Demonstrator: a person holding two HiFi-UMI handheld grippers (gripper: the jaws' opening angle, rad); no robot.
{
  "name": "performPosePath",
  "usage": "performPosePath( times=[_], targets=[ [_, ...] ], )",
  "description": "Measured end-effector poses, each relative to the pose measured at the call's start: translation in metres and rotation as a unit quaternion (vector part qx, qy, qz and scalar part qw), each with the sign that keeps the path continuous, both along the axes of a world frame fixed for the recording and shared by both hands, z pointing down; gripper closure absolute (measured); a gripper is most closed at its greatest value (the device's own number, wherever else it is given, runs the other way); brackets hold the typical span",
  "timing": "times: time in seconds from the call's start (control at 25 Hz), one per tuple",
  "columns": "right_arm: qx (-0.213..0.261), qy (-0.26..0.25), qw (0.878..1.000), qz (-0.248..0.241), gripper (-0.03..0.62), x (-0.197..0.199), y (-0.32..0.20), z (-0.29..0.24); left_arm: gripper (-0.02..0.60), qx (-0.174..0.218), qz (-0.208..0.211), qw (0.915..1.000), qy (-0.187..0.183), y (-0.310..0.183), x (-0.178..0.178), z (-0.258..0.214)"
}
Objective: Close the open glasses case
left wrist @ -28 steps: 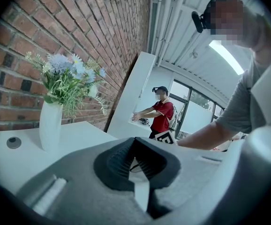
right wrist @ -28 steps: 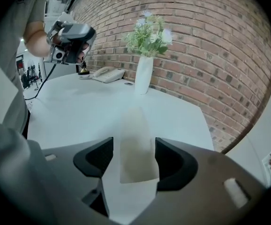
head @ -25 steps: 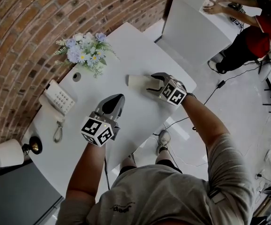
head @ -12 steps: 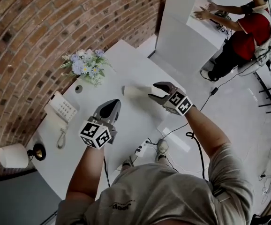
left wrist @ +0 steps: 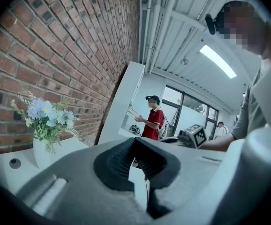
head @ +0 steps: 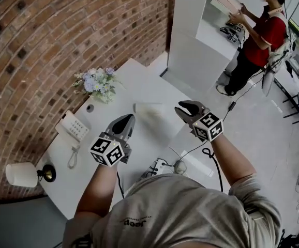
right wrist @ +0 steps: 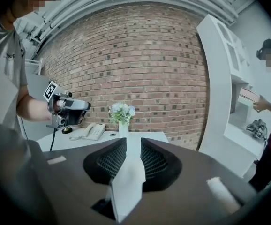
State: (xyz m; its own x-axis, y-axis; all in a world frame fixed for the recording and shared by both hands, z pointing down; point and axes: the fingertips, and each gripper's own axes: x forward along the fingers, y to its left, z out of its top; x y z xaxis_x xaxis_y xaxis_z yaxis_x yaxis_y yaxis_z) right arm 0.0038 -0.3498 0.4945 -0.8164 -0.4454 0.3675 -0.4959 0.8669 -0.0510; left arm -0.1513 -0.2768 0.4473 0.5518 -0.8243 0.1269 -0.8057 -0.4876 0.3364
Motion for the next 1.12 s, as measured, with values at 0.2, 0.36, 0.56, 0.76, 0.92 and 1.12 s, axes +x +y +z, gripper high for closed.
performPosePath(
  times=[0.2, 0.36, 0.56, 0.76, 0.92, 1.12],
  targets=[
    [-0.001, -0.021, 0.999, 0.041, 0.516, 0.022, 0.016, -0.035, 0.583, 0.013, 0.008, 0.9998, -0.016, 0.006, 0.011, -0.023],
    [0.003, -0.04, 0.998, 0.054, 0.539, 0.029, 0.025, -0.062, 0.583, 0.022, 0.008, 0.9994, -0.026, 0.01, 0.013, -0.039],
    [0.014, -0.066, 0.996, 0.065, 0.585, 0.031, 0.035, -0.086, 0.583, 0.033, 0.008, 0.9987, -0.037, 0.019, 0.01, -0.056],
    [0.019, -0.068, 0.995, 0.072, 0.585, 0.032, 0.036, -0.095, 0.583, 0.04, -0.002, 0.9985, -0.038, 0.025, 0.001, -0.068],
    [0.015, -0.077, 0.994, 0.071, 0.585, 0.029, 0.036, -0.099, 0.583, 0.046, -0.008, 0.9982, -0.038, 0.028, -0.005, -0.074],
    [0.017, -0.076, 0.995, 0.06, 0.585, 0.024, 0.036, -0.102, 0.583, 0.051, -0.01, 0.9979, -0.039, 0.031, -0.007, -0.079]
  ],
)
